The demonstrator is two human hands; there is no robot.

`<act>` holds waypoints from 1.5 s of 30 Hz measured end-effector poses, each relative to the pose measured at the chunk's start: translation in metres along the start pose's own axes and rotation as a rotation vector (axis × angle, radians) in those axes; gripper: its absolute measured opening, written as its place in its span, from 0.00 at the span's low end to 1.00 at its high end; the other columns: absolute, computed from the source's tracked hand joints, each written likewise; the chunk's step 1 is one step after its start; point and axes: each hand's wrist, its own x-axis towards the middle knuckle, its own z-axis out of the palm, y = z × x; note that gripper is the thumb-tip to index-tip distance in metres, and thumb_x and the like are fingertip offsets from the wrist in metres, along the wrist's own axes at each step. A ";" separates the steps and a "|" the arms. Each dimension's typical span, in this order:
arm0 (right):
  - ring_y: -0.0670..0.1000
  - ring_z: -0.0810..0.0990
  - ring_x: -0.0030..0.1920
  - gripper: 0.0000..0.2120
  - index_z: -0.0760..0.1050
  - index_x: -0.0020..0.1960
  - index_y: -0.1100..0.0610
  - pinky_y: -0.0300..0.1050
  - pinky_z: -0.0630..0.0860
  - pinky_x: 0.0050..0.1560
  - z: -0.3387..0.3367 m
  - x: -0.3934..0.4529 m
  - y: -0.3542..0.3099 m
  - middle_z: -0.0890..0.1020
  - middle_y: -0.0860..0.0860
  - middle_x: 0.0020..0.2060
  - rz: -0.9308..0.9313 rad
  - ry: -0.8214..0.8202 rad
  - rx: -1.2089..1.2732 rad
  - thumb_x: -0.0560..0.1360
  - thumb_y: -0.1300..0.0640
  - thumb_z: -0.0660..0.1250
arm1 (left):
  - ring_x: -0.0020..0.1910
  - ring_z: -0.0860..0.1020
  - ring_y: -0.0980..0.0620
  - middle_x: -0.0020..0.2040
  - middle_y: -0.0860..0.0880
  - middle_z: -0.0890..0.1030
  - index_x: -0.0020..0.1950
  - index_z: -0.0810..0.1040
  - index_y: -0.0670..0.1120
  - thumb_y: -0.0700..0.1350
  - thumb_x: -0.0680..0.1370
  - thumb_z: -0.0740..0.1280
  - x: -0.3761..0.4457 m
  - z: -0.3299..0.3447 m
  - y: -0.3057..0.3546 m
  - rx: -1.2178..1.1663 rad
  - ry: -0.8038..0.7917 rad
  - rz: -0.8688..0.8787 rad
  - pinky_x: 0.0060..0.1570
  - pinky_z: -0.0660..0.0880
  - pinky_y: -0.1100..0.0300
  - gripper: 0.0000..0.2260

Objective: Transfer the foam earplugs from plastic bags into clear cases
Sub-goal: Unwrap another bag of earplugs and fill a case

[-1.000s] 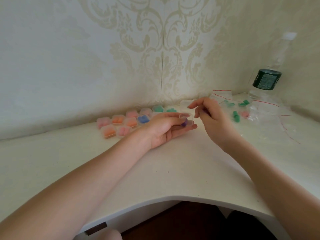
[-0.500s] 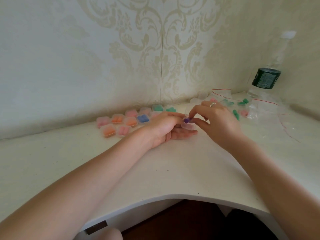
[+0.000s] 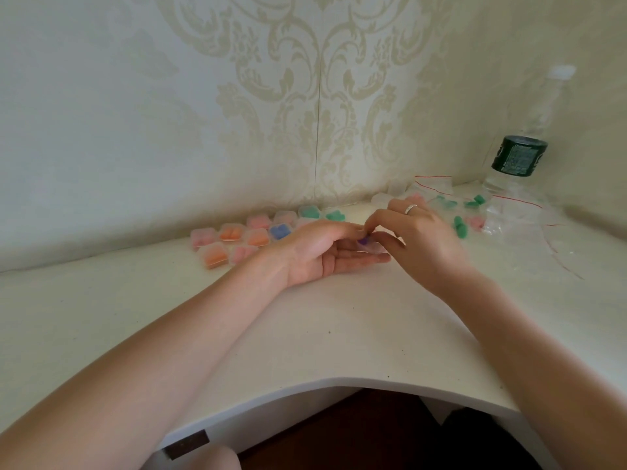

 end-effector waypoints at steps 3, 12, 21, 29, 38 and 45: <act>0.49 0.68 0.38 0.07 0.82 0.46 0.53 0.43 0.67 0.38 0.000 -0.001 -0.001 0.70 0.46 0.34 0.062 -0.045 0.062 0.74 0.60 0.66 | 0.42 0.84 0.46 0.41 0.41 0.83 0.50 0.78 0.35 0.32 0.78 0.62 0.001 0.001 -0.002 0.025 0.032 0.044 0.45 0.81 0.61 0.06; 0.38 0.76 0.42 0.27 0.69 0.69 0.54 0.34 0.75 0.50 -0.005 0.004 -0.005 0.76 0.45 0.49 0.372 -0.090 0.641 0.77 0.75 0.53 | 0.37 0.84 0.43 0.49 0.35 0.78 0.56 0.72 0.35 0.31 0.78 0.61 0.005 0.004 -0.003 -0.095 0.174 0.080 0.40 0.82 0.58 0.08; 0.37 0.80 0.44 0.17 0.77 0.44 0.47 0.30 0.74 0.46 -0.011 0.000 -0.006 0.83 0.41 0.43 0.264 -0.113 0.500 0.74 0.69 0.66 | 0.33 0.83 0.46 0.46 0.36 0.79 0.58 0.72 0.34 0.32 0.78 0.62 0.004 0.007 -0.003 -0.076 0.209 0.103 0.34 0.81 0.60 0.09; 0.38 0.72 0.36 0.11 0.81 0.44 0.45 0.29 0.64 0.40 -0.011 0.000 -0.004 0.81 0.37 0.35 0.228 -0.087 0.372 0.72 0.62 0.72 | 0.32 0.83 0.49 0.39 0.41 0.81 0.52 0.74 0.38 0.34 0.77 0.64 0.003 0.008 -0.002 -0.031 0.217 0.117 0.29 0.78 0.64 0.05; 0.39 0.73 0.44 0.12 0.83 0.52 0.48 0.25 0.66 0.41 -0.005 -0.001 0.004 0.81 0.45 0.49 0.139 -0.071 0.232 0.73 0.62 0.71 | 0.32 0.82 0.50 0.38 0.42 0.81 0.45 0.71 0.44 0.32 0.77 0.61 0.004 0.008 -0.003 -0.006 0.244 0.172 0.28 0.76 0.65 0.07; 0.49 0.80 0.42 0.13 0.83 0.53 0.53 0.40 0.77 0.45 -0.004 -0.003 0.007 0.82 0.51 0.46 0.060 -0.046 0.227 0.72 0.66 0.70 | 0.35 0.83 0.48 0.39 0.42 0.82 0.47 0.78 0.44 0.31 0.77 0.59 0.004 0.006 -0.004 -0.032 0.231 0.184 0.30 0.78 0.65 0.11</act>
